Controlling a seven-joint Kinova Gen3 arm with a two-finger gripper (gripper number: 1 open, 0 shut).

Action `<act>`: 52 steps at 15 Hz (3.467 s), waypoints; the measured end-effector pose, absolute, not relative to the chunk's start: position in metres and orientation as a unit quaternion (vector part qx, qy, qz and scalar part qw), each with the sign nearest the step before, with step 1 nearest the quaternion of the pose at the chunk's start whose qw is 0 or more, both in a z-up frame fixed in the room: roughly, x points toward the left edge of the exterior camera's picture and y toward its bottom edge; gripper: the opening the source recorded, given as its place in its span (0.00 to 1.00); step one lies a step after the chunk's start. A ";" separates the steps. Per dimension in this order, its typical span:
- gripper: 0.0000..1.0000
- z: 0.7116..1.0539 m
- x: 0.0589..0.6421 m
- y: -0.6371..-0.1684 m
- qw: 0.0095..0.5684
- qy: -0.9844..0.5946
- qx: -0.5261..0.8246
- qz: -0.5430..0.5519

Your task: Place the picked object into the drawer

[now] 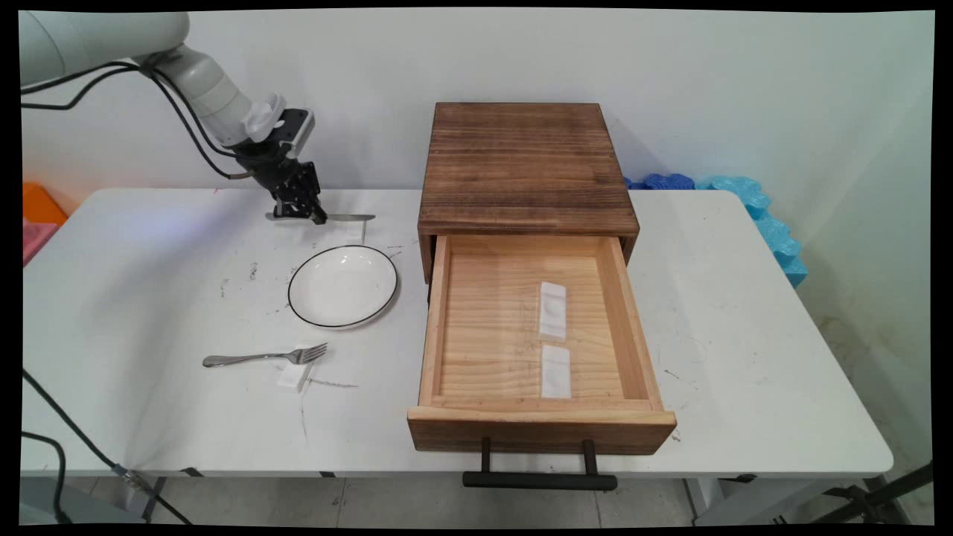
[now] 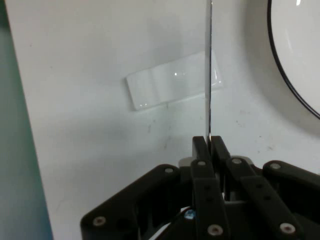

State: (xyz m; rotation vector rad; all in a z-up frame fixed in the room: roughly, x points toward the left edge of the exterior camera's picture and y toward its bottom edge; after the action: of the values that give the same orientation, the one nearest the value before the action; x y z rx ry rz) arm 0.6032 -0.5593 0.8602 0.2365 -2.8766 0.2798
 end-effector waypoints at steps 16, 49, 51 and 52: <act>0.00 0.954 0.535 -0.478 0.119 -0.968 0.164 0.148; 0.00 0.950 0.225 -0.445 0.153 -0.960 0.180 0.148; 0.00 0.939 0.215 -0.453 0.152 -0.961 0.177 0.149; 0.00 0.934 0.211 -0.456 0.151 -0.961 0.176 0.149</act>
State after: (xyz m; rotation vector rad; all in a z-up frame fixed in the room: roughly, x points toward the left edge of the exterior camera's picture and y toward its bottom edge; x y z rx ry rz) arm 0.2113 -0.4563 0.9338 0.5063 -2.7592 0.4270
